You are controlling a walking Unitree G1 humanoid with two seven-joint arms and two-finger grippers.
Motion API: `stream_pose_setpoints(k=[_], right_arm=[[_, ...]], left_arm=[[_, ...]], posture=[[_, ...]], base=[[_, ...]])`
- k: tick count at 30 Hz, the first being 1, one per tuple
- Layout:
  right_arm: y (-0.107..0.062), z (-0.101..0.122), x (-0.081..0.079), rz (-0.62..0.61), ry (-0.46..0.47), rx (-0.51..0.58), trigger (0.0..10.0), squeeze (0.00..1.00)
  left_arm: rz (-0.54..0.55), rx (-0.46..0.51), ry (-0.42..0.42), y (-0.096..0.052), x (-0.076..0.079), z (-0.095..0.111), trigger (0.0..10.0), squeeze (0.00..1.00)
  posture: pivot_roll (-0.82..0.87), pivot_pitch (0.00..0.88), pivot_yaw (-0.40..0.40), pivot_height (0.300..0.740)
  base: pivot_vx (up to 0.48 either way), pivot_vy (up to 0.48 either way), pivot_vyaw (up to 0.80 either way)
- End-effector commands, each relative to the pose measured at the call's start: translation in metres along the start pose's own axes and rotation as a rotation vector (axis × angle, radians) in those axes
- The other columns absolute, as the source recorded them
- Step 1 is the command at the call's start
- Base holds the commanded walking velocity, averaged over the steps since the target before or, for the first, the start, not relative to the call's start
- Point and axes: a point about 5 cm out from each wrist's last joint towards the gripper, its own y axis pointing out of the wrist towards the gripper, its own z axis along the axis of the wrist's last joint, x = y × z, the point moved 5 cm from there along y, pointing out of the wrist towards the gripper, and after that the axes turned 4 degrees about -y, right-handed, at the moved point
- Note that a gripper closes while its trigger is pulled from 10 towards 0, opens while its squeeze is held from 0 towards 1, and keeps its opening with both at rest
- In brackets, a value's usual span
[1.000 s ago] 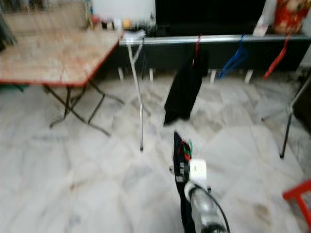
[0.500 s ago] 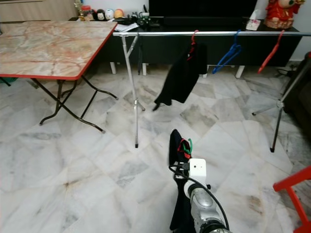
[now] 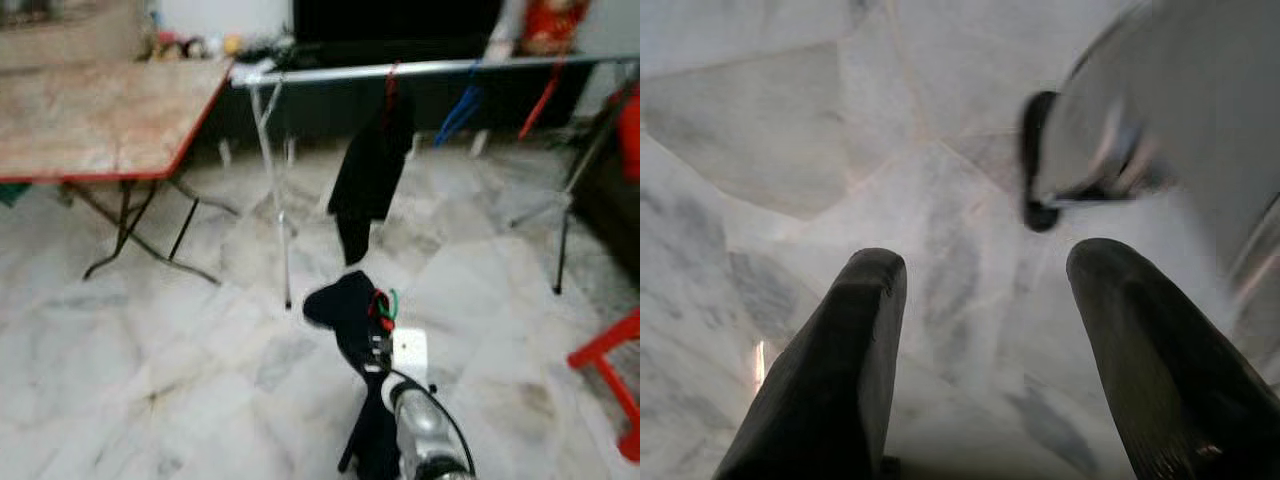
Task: Hang hanger
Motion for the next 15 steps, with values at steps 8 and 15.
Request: stream_pose_setpoints(k=[8,15], right_arm=[[0.005,0.015,-0.02,0.052,0.004,0.046,10.0,0.0],[0.006,0.018,-0.021,0.059,-0.021,0.054,10.0,0.0]], left_arm=[[0.033,0.003,0.022,-0.003,-0.014,-0.003,10.0,0.0],[0.048,0.094,0.036,0.001,-0.017,0.026,10.0,0.0]], posture=[[0.01,0.035,0.031,0.74],[0.01,0.033,0.038,0.74]], base=[[0.0,0.0,0.0],[0.0,0.0,0.0]])
